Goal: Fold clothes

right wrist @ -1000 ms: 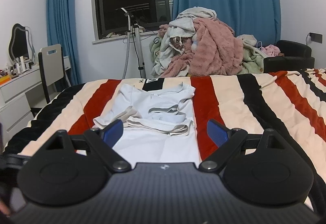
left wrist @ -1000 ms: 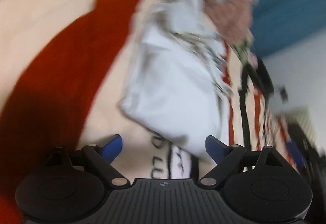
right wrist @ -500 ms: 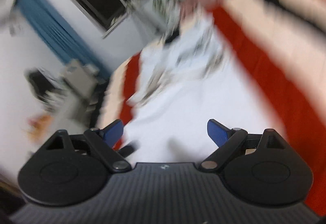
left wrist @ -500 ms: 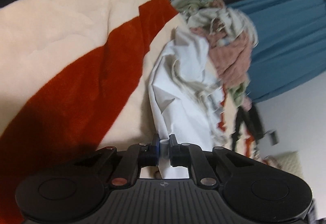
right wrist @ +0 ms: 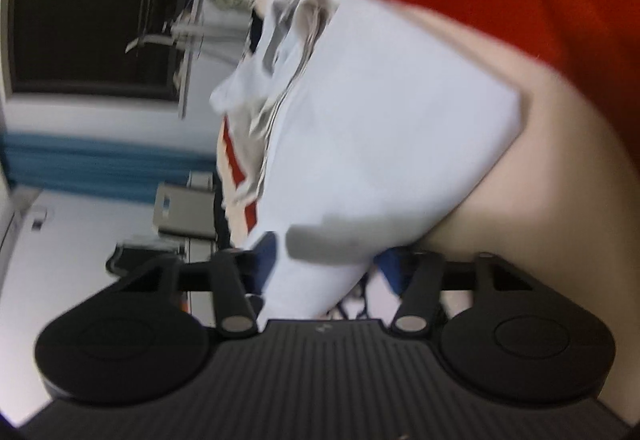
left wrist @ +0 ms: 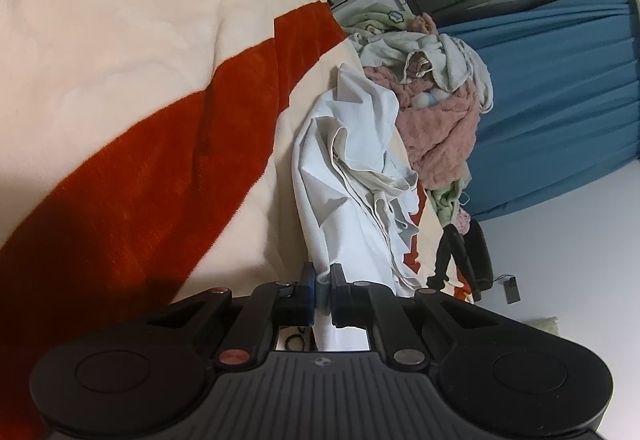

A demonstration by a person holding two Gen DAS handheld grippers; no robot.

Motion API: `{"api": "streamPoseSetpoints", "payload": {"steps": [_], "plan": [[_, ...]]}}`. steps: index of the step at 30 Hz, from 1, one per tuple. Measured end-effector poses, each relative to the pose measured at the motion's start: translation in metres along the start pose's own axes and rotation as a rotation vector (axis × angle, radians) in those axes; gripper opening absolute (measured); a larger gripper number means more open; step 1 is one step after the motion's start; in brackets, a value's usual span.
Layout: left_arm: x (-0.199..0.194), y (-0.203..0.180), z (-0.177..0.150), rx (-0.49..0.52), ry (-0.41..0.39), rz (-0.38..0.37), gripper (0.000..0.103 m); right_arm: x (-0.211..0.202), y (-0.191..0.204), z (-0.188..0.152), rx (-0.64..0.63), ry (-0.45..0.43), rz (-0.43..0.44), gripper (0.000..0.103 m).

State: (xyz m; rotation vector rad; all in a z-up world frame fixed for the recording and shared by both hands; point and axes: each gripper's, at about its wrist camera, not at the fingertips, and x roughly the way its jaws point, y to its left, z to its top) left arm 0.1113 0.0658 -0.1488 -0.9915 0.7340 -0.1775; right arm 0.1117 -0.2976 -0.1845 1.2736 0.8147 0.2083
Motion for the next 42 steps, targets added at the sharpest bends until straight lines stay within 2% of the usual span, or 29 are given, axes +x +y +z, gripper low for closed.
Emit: {"api": "streamPoseSetpoints", "payload": {"steps": [1, 2, 3, 10, 14, 22, 25, 27, 30, 34, 38, 42], "plan": [[0.000, 0.000, 0.000, 0.000, 0.001, -0.003, 0.006, -0.003, 0.000, 0.001, 0.001, -0.017, -0.011, 0.035], [-0.001, 0.000, 0.000, -0.002, 0.003, -0.007, 0.006, -0.005, -0.001, 0.002, 0.002, -0.034, -0.021, 0.025], [-0.001, 0.001, 0.000, -0.005, 0.003, -0.012, 0.006, -0.008, -0.001, 0.003, 0.003, -0.051, -0.032, 0.023], [-0.004, 0.007, 0.003, -0.031, -0.002, -0.029, 0.006, -0.039, -0.012, 0.006, 0.043, -0.205, -0.093, 0.021], [-0.004, 0.008, 0.003, -0.032, -0.002, -0.027, 0.006, -0.048, -0.020, 0.008, 0.082, -0.218, -0.079, 0.021], [-0.006, 0.010, 0.003, -0.030, -0.013, -0.035, 0.005, -0.054, -0.024, 0.012, 0.068, -0.304, -0.119, 0.021], [-0.005, 0.011, 0.004, -0.020, -0.018, -0.027, 0.005, -0.052, -0.024, 0.013, 0.046, -0.300, -0.128, 0.021], [-0.009, 0.011, 0.003, -0.018, -0.023, -0.034, 0.005, -0.052, -0.020, 0.012, 0.010, -0.303, -0.136, 0.013], [-0.023, 0.002, 0.001, 0.025, -0.062, -0.054, 0.004, -0.058, -0.013, 0.009, -0.036, -0.312, -0.129, 0.010], [-0.047, -0.009, -0.004, 0.067, -0.099, -0.089, 0.003, -0.075, 0.001, -0.001, -0.102, -0.354, -0.075, 0.008], [-0.080, -0.016, -0.015, 0.090, -0.114, -0.128, 0.003, -0.100, 0.014, -0.023, -0.202, -0.393, -0.037, 0.008], [-0.122, -0.016, -0.031, 0.082, -0.118, -0.163, 0.003, -0.131, 0.015, -0.051, -0.232, -0.410, 0.002, 0.008]]}}
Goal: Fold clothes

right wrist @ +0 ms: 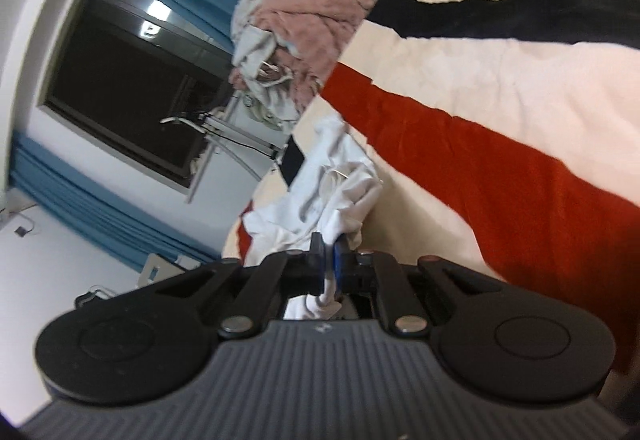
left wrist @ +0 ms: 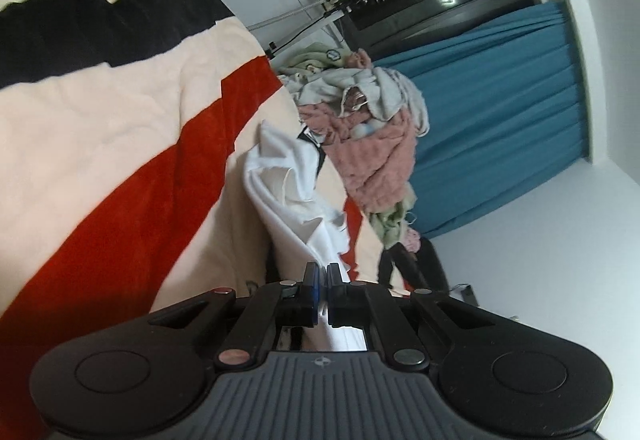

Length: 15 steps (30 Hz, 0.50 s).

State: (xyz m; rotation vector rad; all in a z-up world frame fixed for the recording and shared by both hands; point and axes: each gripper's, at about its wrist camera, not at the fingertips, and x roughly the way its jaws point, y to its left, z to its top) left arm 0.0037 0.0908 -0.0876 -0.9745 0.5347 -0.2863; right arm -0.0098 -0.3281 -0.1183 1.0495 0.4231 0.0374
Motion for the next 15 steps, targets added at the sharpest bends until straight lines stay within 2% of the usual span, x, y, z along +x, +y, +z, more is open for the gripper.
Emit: {"api": "streamPoseSetpoints", "payload": {"steps": [3, 8, 11, 15], "plan": [[-0.036, -0.008, -0.011, 0.004, -0.004, -0.024, 0.003, -0.040, 0.010, -0.009, -0.050, -0.020, 0.019, 0.008], [-0.090, -0.025, -0.037, 0.074, 0.003, -0.083, 0.003, -0.098, 0.020, -0.024, -0.145, -0.080, 0.016, 0.008], [-0.094, -0.024, -0.044, 0.057, 0.024, -0.088, 0.003, -0.118, 0.020, -0.032, -0.148, -0.134, -0.007, 0.008], [-0.083, -0.022, -0.031, 0.002, 0.037, -0.077, 0.004, -0.106, 0.024, -0.031, -0.146, -0.147, -0.021, 0.008]]}}
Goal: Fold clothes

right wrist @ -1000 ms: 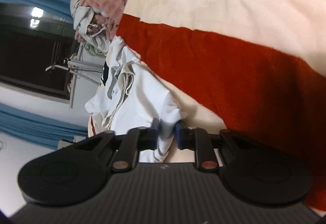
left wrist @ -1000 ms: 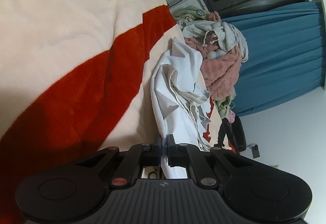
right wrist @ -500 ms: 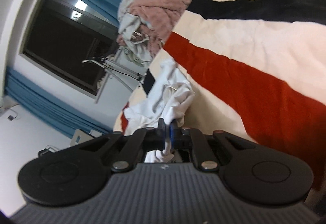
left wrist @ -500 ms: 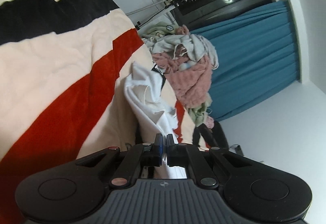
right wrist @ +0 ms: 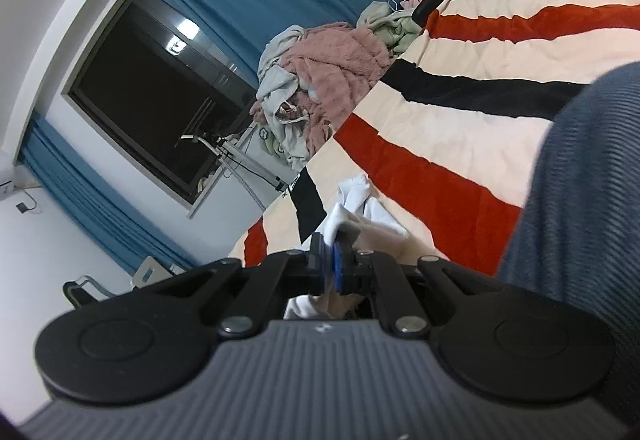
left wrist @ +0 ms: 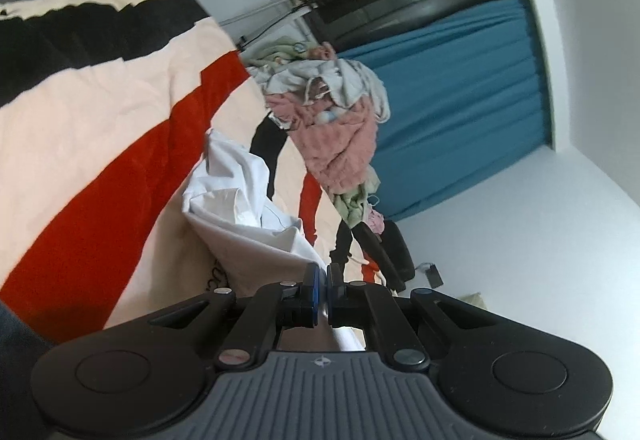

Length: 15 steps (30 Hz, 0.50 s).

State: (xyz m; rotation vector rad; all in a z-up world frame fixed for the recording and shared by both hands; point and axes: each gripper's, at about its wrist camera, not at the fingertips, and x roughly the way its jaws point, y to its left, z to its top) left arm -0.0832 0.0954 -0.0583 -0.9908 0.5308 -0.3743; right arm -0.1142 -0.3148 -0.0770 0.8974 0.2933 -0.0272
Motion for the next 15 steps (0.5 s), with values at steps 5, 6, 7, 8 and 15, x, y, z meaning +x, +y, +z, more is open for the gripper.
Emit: {"api": "streamPoseSetpoints", "payload": {"steps": [5, 6, 7, 8, 15], "plan": [[0.046, -0.026, 0.040, 0.040, 0.013, 0.034, 0.004, 0.037, 0.015, 0.022, 0.034, -0.013, -0.002, 0.008], [0.059, -0.034, 0.051, 0.067, 0.019, 0.046, 0.004, 0.047, 0.019, 0.028, 0.041, -0.016, -0.004, 0.008], [0.074, -0.042, 0.062, 0.105, 0.028, 0.063, 0.004, 0.061, 0.023, 0.037, 0.054, -0.014, -0.007, 0.008], [0.093, -0.049, 0.075, 0.136, 0.041, 0.075, 0.004, 0.078, 0.027, 0.046, 0.065, -0.004, -0.023, 0.008], [0.209, -0.050, 0.129, 0.217, 0.035, 0.234, 0.004, 0.206, 0.039, 0.089, 0.092, 0.105, -0.122, 0.008]]}}
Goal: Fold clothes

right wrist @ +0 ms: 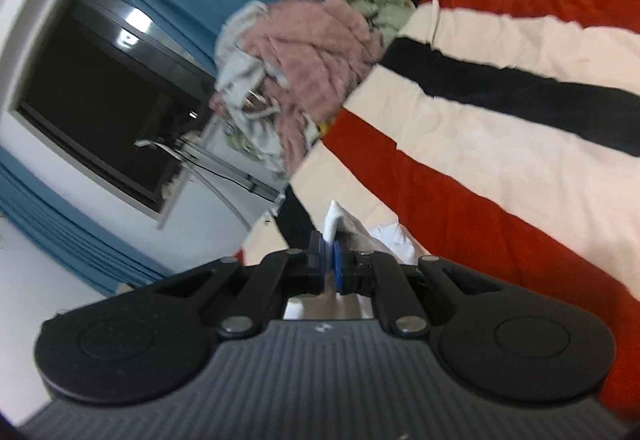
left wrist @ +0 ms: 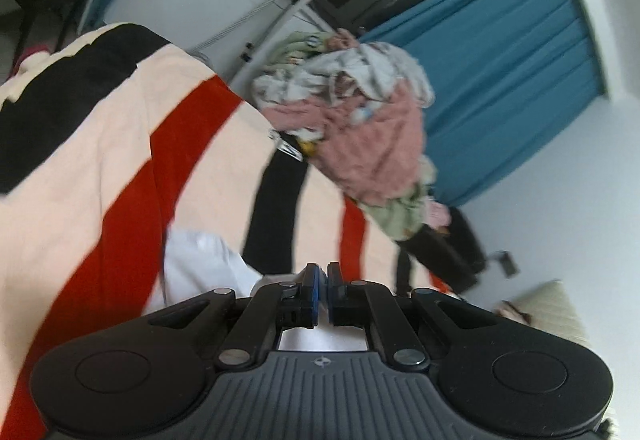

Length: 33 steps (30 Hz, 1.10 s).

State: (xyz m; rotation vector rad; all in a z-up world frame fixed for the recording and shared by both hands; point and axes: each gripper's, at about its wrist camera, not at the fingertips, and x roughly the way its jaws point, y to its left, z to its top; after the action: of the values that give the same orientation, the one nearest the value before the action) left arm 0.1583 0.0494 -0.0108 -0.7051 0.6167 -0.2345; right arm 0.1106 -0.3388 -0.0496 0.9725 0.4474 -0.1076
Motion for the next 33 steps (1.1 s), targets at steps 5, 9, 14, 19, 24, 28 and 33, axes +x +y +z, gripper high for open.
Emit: {"api": "streamPoseSetpoints", "payload": {"steps": [5, 9, 14, 19, 24, 28, 33], "plan": [[0.058, 0.025, 0.001, 0.047, -0.008, 0.057, 0.004, 0.074, -0.012, 0.008, -0.044, 0.067, -0.039, 0.008], [0.081, 0.053, 0.002, 0.069, -0.069, 0.113, 0.000, 0.127, -0.038, 0.004, -0.069, 0.171, -0.032, 0.010], [0.095, 0.080, 0.021, 0.056, -0.100, 0.140, 0.000, 0.157, -0.042, 0.000, -0.130, 0.256, -0.069, 0.011], [0.105, 0.081, 0.017, 0.129, -0.041, 0.075, 0.016, 0.161, -0.027, 0.005, -0.219, 0.303, 0.048, 0.061], [0.110, 0.071, 0.002, 0.217, 0.026, 0.048, 0.052, 0.127, -0.030, 0.014, -0.158, 0.311, 0.204, 0.084], [0.112, 0.063, -0.012, 0.281, 0.071, 0.033, 0.052, 0.102, -0.033, 0.012, -0.331, 0.234, 0.089, 0.081], [0.120, 0.056, -0.027, 0.326, 0.093, 0.105, 0.032, 0.120, -0.042, -0.001, -0.358, 0.283, 0.001, 0.063]]}}
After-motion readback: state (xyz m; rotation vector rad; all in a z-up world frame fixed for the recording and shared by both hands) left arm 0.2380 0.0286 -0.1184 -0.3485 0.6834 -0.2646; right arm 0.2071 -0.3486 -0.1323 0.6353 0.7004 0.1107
